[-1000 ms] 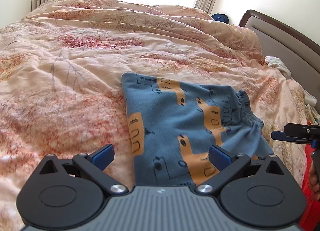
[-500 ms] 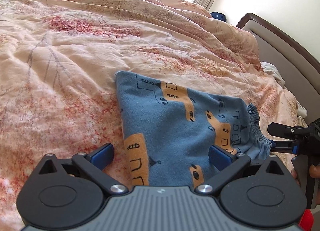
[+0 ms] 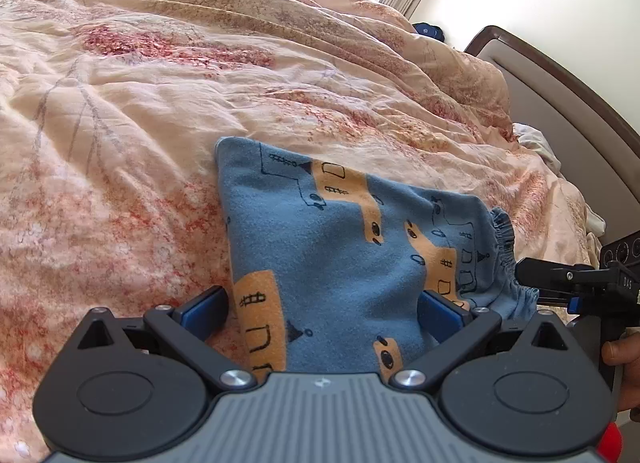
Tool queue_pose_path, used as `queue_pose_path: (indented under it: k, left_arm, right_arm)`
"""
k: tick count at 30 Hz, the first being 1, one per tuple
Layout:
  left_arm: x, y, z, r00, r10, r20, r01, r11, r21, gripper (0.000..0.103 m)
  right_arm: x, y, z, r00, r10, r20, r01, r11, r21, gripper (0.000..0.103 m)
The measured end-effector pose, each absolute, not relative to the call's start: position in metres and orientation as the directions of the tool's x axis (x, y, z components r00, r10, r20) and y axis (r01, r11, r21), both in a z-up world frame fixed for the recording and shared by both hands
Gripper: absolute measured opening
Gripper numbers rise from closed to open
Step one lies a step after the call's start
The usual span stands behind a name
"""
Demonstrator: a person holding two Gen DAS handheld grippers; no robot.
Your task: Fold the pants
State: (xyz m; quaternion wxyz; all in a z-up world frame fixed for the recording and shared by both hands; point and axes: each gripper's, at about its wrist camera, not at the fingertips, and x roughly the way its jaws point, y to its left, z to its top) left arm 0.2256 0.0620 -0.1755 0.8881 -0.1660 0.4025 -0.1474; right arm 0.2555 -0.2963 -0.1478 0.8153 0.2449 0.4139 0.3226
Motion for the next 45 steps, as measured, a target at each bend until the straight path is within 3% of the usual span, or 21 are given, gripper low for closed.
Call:
queue_pose_path:
  k: [4, 9, 14, 16, 19, 21, 23, 26, 31, 35, 40, 45]
  left_arm:
    - [0.223, 0.060, -0.177, 0.624, -0.435, -0.649, 0.161, 0.885, -0.437, 0.102]
    - [0.225, 0.062, -0.181, 0.615, -0.463, -0.638, 0.153, 0.864, -0.479, 0.102]
    - [0.226, 0.066, -0.180, 0.613, -0.508, -0.605, 0.154, 0.828, -0.539, 0.098]
    - [0.224, 0.067, -0.180, 0.616, -0.500, -0.608, 0.151, 0.833, -0.532, 0.092]
    - [0.224, 0.075, -0.181, 0.621, -0.498, -0.605, 0.124, 0.825, -0.551, 0.069]
    - [0.225, 0.081, -0.182, 0.622, -0.505, -0.598, 0.112, 0.814, -0.570, 0.048]
    - [0.225, 0.086, -0.182, 0.628, -0.512, -0.586, 0.100, 0.800, -0.592, 0.037]
    - [0.221, 0.087, -0.178, 0.644, -0.499, -0.580, 0.106, 0.808, -0.579, 0.024]
    - [0.218, 0.085, -0.175, 0.654, -0.486, -0.580, 0.099, 0.814, -0.572, 0.022]
    - [0.217, 0.092, -0.179, 0.645, -0.480, -0.595, 0.059, 0.807, -0.587, 0.037]
    - [0.214, 0.100, -0.181, 0.644, -0.490, -0.588, 0.060, 0.798, -0.600, 0.038]
    - [0.213, 0.093, -0.177, 0.651, -0.476, -0.591, 0.082, 0.819, -0.568, 0.017]
  right_arm:
    - [0.250, -0.296, -0.148, 0.440, 0.736, -0.514, -0.350, 0.668, 0.656, 0.100]
    - [0.251, -0.313, -0.154, 0.440, 0.754, -0.488, -0.314, 0.638, 0.703, 0.086]
    - [0.257, -0.317, -0.156, 0.393, 0.791, -0.470, -0.299, 0.593, 0.748, 0.058]
    - [0.257, -0.319, -0.157, 0.393, 0.791, -0.469, -0.294, 0.591, 0.751, 0.053]
    - [0.258, -0.327, -0.162, 0.395, 0.800, -0.452, -0.262, 0.570, 0.779, 0.042]
    - [0.257, -0.329, -0.162, 0.398, 0.798, -0.453, -0.265, 0.573, 0.776, 0.037]
    - [0.255, -0.328, -0.161, 0.405, 0.791, -0.459, -0.277, 0.584, 0.763, 0.031]
    - [0.253, -0.326, -0.157, 0.416, 0.787, -0.456, -0.291, 0.591, 0.752, 0.029]
    - [0.250, -0.321, -0.153, 0.420, 0.771, -0.479, -0.296, 0.616, 0.730, 0.029]
    - [0.255, -0.320, -0.157, 0.405, 0.771, -0.491, -0.249, 0.610, 0.753, 0.033]
    - [0.260, -0.315, -0.159, 0.389, 0.772, -0.503, -0.234, 0.611, 0.756, 0.035]
    - [0.259, -0.312, -0.159, 0.395, 0.768, -0.505, -0.260, 0.621, 0.740, 0.029]
